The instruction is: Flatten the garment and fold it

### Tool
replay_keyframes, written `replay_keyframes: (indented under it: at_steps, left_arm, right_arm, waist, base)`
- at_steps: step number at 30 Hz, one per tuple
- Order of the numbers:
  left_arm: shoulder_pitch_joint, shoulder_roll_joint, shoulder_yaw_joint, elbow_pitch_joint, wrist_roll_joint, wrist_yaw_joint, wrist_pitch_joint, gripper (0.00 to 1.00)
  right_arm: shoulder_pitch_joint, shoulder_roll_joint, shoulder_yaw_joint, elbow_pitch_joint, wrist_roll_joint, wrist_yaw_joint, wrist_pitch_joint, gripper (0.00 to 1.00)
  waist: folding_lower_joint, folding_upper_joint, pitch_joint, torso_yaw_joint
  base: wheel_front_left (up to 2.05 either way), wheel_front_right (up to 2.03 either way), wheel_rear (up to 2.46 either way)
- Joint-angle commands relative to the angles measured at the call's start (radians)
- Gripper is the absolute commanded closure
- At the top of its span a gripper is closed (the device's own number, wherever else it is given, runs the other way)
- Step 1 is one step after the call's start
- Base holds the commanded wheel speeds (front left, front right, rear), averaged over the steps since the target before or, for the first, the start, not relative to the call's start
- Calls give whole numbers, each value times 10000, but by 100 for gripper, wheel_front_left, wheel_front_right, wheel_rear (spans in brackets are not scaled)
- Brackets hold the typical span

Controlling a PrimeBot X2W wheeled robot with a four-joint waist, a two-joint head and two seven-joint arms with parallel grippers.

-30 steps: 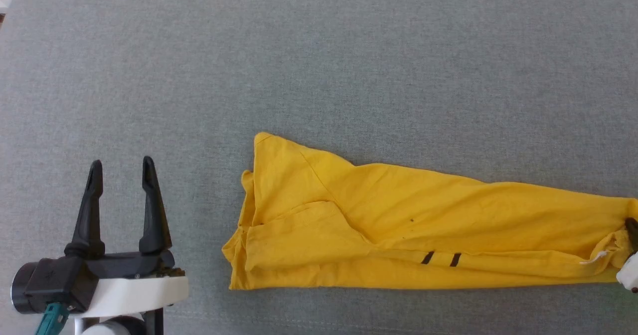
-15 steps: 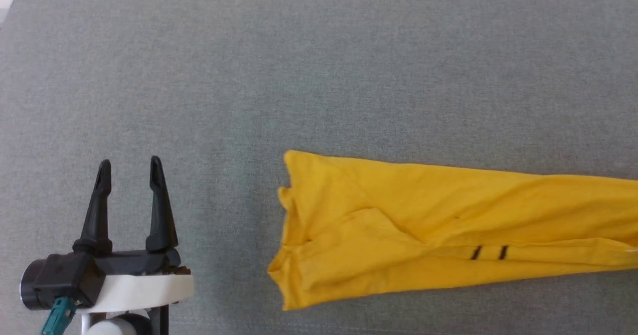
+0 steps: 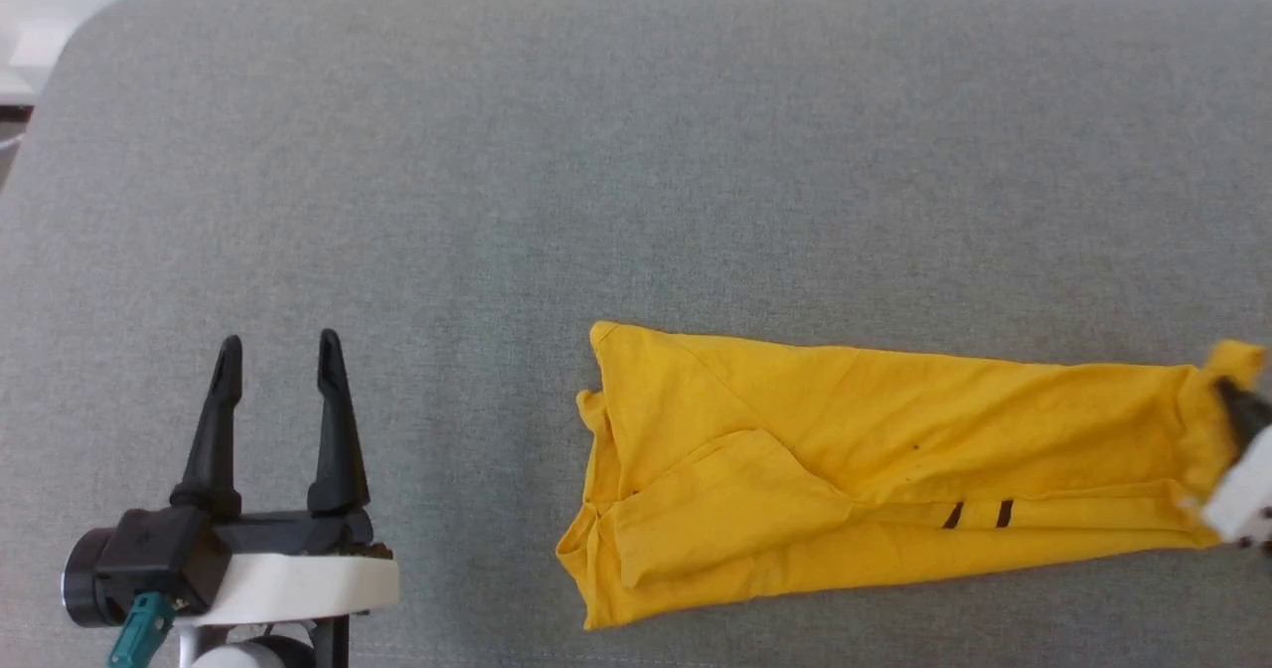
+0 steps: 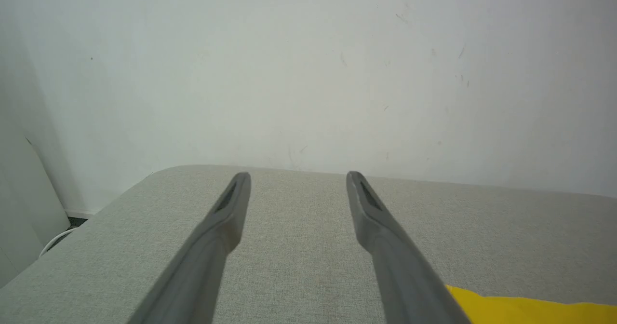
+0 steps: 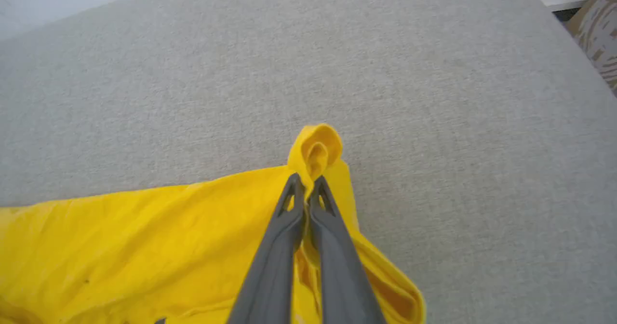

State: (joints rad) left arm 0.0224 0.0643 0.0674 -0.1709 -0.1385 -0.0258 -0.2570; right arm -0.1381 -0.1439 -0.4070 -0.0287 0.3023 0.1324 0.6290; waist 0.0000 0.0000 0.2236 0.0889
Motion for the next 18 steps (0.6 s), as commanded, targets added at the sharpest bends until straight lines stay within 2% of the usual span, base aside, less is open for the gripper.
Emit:
replay_keyframes:
  at_steps: [1,10,18]
  left_arm:
    - [139,-52,-19,53,85,-19,-47,0]
    - [420,-73,-102,197,89,-16,-47,0]
    - [493,-81,-175,325,59,-40,-47,0]
  right_arm:
    - [171,39,347,-253,229,-17,221,100]
    - [351,580,2963,-1685,1476,-17,1252,100]
    - [-312,823,5452,-1405,2044,-17,1331,100]
  waist:
    - [0,0,-205,-7]
    - [0,0,-667,74]
    - [0,0,-886,281]
  base:
    - [0,0,0]
    - [0,0,0]
    - [0,0,0]
